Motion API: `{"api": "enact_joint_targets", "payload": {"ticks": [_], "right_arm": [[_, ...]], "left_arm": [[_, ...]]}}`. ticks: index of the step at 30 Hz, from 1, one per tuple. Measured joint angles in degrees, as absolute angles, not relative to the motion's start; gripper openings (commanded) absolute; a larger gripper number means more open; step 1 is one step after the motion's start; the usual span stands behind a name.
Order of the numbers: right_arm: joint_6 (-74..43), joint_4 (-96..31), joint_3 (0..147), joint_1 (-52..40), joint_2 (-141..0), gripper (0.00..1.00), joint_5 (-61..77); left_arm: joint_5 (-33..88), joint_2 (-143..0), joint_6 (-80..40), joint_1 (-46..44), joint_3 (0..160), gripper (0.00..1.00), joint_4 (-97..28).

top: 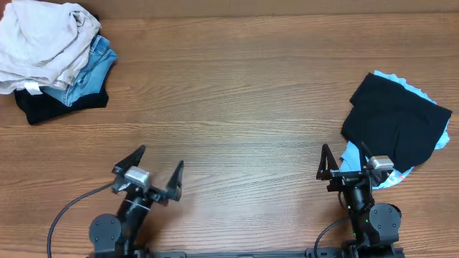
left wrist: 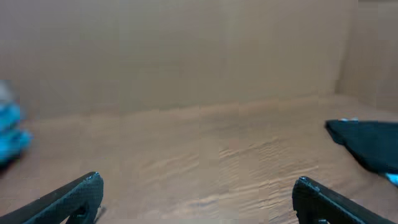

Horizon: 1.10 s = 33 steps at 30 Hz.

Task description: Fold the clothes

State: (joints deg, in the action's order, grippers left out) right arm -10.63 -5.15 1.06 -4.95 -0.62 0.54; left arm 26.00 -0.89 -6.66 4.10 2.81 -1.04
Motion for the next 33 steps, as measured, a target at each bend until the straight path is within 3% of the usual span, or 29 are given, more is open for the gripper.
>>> {"api": "enact_joint_targets", "payload": {"ticks": [4, 10, 15, 21, 33], "right_arm": [[-10.7, -5.1, 1.1, -5.0, -0.6, 1.0, 0.6], [-10.6, -5.2, 1.1, -5.0, -0.6, 1.0, 0.6], [-10.7, -5.1, 1.1, -5.0, -0.6, 1.0, 0.6], [-10.7, -5.1, 1.1, -5.0, -0.6, 1.0, 0.5], [-10.7, -5.1, 1.1, -5.0, -0.6, 1.0, 0.5]], "left_arm": [[17.1, -0.9, -13.7, 4.1, 0.7, 1.0, -0.9], [5.8, -0.8, -14.7, 4.1, 0.4, 1.0, 3.2], [3.9, -0.8, -14.4, 4.1, 0.5, 1.0, 9.8], [3.2, -0.8, -13.1, 4.3, 0.4, 1.0, -4.1], [3.1, -0.8, -13.1, 5.0, 0.5, 1.0, -4.1]]}}
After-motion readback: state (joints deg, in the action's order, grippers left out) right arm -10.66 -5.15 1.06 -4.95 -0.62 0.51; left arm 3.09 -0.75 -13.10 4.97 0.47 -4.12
